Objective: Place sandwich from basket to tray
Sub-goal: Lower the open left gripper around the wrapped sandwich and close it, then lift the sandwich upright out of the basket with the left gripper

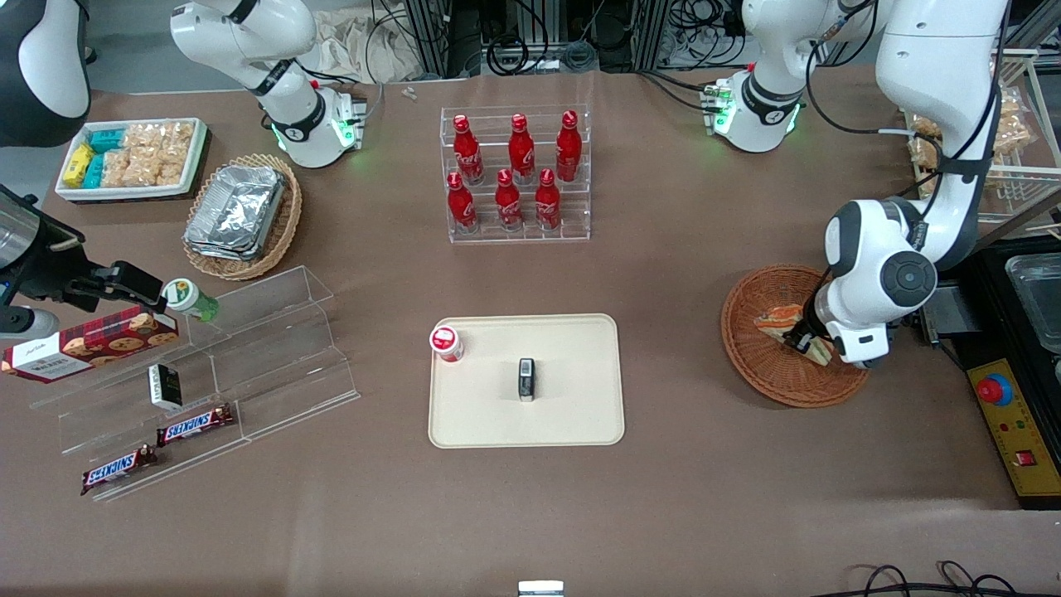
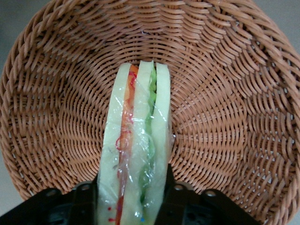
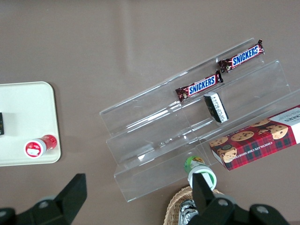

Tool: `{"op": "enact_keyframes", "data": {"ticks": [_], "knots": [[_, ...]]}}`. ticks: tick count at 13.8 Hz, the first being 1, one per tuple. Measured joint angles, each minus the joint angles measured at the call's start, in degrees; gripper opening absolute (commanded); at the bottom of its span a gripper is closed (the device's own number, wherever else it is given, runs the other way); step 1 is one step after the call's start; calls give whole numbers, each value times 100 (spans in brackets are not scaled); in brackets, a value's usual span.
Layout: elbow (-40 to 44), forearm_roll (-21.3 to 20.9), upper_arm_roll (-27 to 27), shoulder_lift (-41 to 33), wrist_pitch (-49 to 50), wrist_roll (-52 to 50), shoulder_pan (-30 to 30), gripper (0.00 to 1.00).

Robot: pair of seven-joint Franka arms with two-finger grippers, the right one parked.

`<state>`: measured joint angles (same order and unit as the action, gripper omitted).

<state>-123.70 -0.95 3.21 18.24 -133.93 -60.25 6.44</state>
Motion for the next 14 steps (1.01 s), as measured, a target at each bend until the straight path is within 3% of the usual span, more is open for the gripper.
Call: {"op": "enact_keyframes", "data": {"ticks": [5,11,14], "knots": [[87,0,-2,-44,101,0,0,0],[1624,-3,-31,-420,2672,598,17,0],[2303,-1,-182,-446,3510,1194,38,0]]}}
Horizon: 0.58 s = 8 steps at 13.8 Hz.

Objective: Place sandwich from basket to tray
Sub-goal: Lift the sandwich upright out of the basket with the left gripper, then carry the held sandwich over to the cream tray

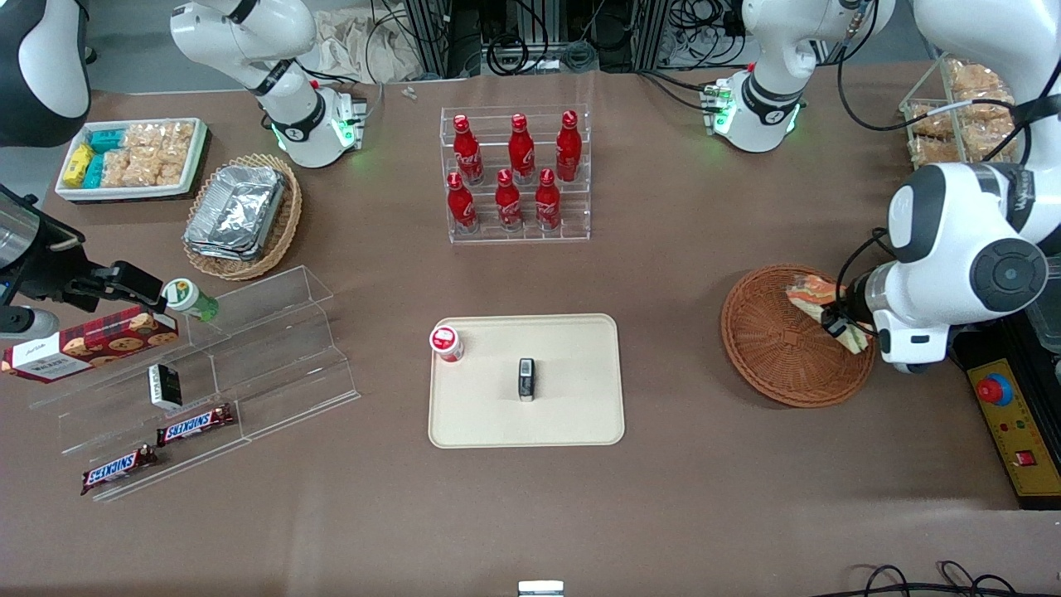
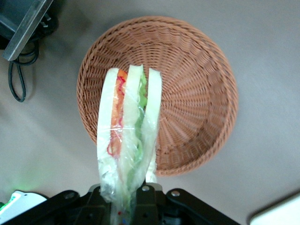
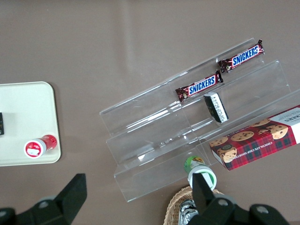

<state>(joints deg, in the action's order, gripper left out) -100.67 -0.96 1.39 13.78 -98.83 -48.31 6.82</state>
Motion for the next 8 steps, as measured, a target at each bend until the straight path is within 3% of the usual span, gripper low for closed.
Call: {"op": "enact_keyframes", "data": {"ticks": [8], "knots": [[425,9,-1476,137,72,650,53,0]]}}
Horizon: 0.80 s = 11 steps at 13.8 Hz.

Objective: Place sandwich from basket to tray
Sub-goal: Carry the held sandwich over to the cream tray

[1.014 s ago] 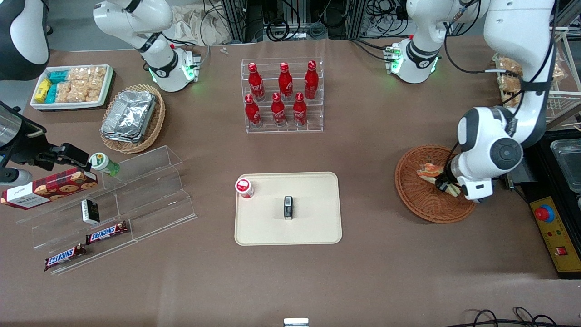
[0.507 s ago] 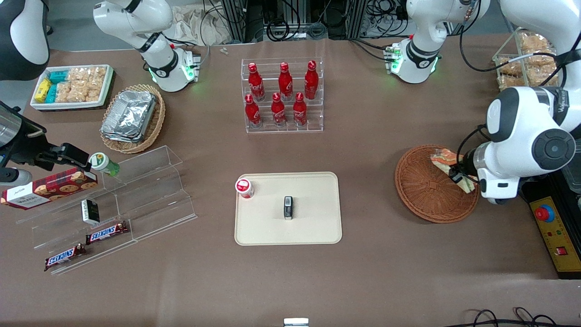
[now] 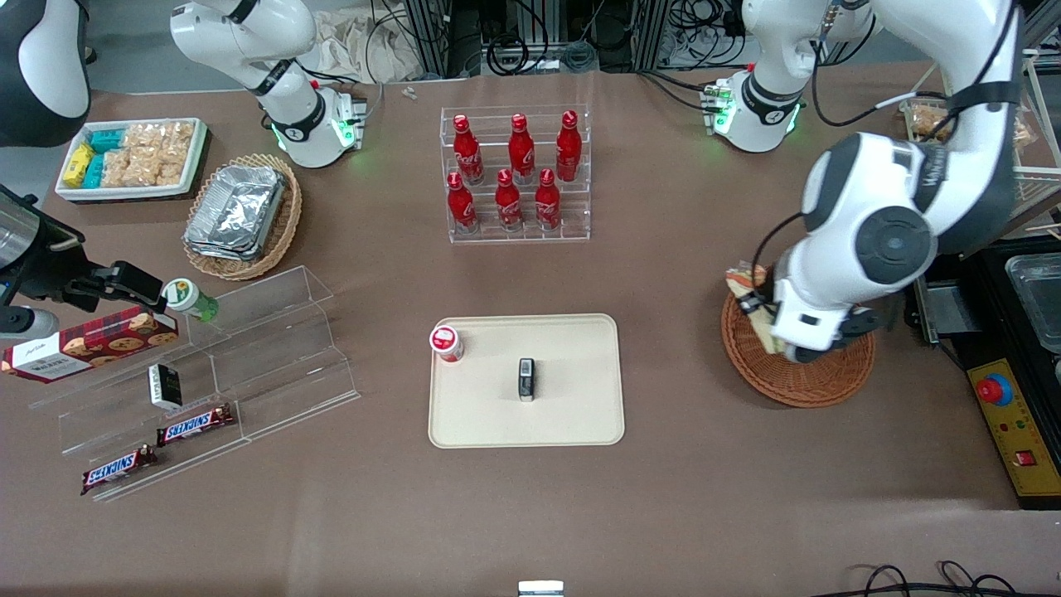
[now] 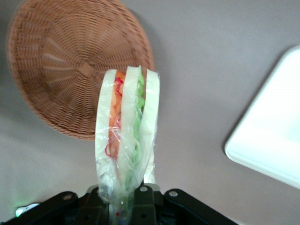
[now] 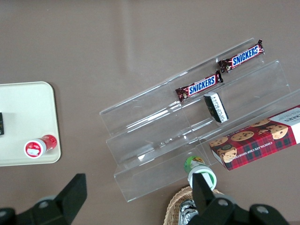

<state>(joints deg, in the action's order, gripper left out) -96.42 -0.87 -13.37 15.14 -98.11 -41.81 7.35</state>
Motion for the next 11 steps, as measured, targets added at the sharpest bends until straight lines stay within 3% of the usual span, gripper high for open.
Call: {"op": "enact_keyframes", "data": {"ticks": [7,11], "knots": [[190,-49,-915,703,-919,538,198,0],[241,-547,-947,1397,-1855,226,696,0]]}}
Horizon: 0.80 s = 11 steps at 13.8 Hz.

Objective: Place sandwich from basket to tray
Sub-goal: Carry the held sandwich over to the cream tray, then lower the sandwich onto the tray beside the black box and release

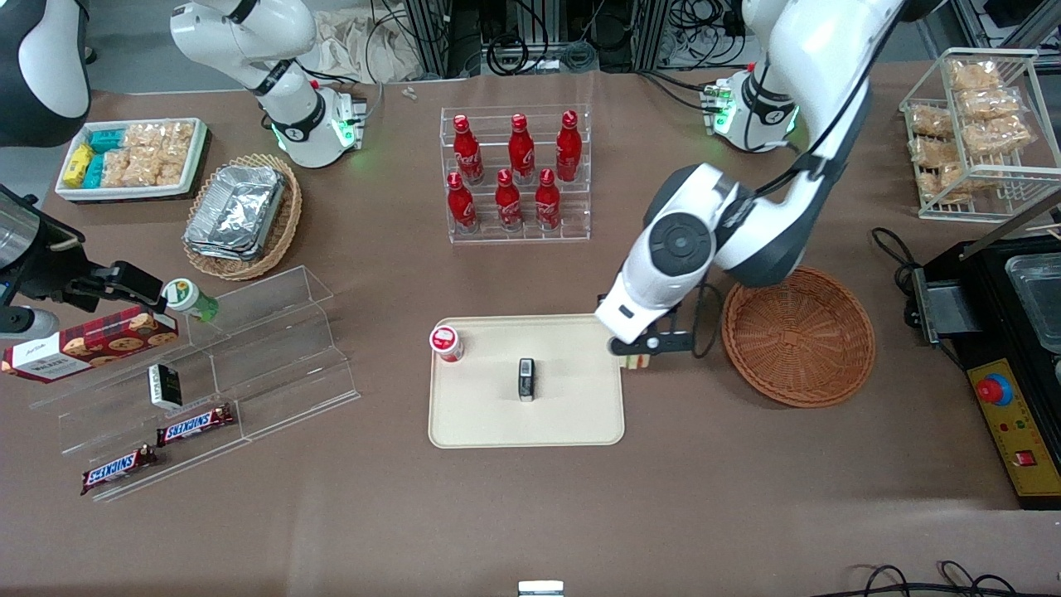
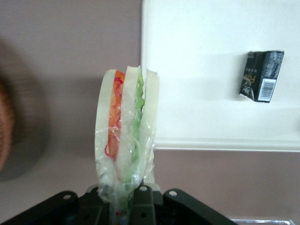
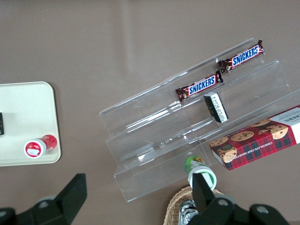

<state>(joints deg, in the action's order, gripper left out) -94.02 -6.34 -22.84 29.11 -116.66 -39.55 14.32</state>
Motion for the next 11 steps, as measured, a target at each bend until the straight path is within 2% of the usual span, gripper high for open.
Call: {"op": "enact_keyframes", "data": {"ticks": [4,8,9,10,11], "knots": [[159,-806,2,847,-748,-97,203,0],[357,-975,11,1393,-1242,-97,201,0],[440,-1003,6,1441,-1230,-97,201,15],[483,-1027,5,1457,-1229,-97,201,99],[507,-1042,7,1467,-1230,-97,200,100]]}}
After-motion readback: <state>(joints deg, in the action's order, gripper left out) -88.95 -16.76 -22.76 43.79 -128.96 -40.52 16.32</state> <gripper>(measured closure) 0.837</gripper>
